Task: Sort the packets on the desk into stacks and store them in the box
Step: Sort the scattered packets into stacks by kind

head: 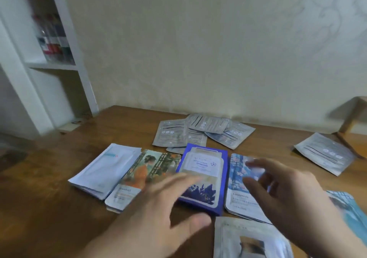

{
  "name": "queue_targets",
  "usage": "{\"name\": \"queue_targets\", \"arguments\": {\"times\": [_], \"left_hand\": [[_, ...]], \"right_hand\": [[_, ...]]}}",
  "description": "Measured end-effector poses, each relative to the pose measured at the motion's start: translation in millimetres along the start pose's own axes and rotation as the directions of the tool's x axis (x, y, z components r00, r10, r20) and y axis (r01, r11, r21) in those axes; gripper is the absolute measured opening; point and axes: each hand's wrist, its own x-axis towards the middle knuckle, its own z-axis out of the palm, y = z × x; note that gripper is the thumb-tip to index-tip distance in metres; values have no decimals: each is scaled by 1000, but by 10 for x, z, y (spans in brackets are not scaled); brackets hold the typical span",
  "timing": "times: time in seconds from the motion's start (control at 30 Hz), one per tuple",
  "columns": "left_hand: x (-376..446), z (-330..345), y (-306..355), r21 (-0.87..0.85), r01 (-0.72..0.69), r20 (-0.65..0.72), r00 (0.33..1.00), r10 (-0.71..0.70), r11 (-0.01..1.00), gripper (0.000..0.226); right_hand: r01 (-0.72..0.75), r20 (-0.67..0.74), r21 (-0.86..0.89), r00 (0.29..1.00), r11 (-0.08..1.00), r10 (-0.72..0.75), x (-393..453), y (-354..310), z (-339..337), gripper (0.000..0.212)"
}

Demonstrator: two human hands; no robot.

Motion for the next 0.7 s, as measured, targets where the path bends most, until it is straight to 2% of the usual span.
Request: {"name": "queue_targets", "arguments": {"times": [0.03, 0.1, 0.17, 0.23, 0.3, 0.33, 0.37, 0.5, 0.63, 0.7], "left_hand": [[235, -59, -114, 28, 41, -40, 998, -40, 999, 65], [825, -234, -430, 100, 143, -132, 983, -130, 985, 62], [1370, -363, -783, 180, 240, -121, 968, -220, 954, 59], [1757, -381, -1129, 171, 339, -51, 941, -336, 925, 59], [1977, -366, -1344, 46, 418, 11, 908, -419, 907, 61], [2040, -343, -1427, -1, 432, 25, 902, -432, 902, 62], [2072, -314, -1491, -11, 439, 35, 898, -438, 898, 62], [2080, -210, -1692, 16, 404, 69, 912, -404, 915, 62], [2038, -165, -1791, 23, 330, 54, 942, -331, 944, 58], [2017, -165, -1783, 11, 319, 49, 947, -319, 948, 60]], "right_hand": [[-22, 40, 14, 999, 1000, 22, 261, -47, 57, 18], [31, 69, 18, 997, 999, -33, 822, -117, 275, 26], [30, 112, 78, 993, 997, -39, 1320, -247, 490, 26], [-106, 181, 312, 982, 944, 51, 1809, -299, 742, 25], [-342, 335, 539, 925, 770, 177, 2209, -303, 977, 29], [-419, 398, 563, 893, 712, 212, 2375, -283, 1092, 31], [-466, 435, 540, 868, 701, 241, 2501, -260, 1191, 31], [-560, 500, 483, 807, 673, 314, 2740, -270, 1481, 10], [-593, 562, 481, 774, 646, 292, 2788, -363, 1671, 11], [-614, 598, 452, 747, 647, 291, 2783, -424, 1712, 19]]}}
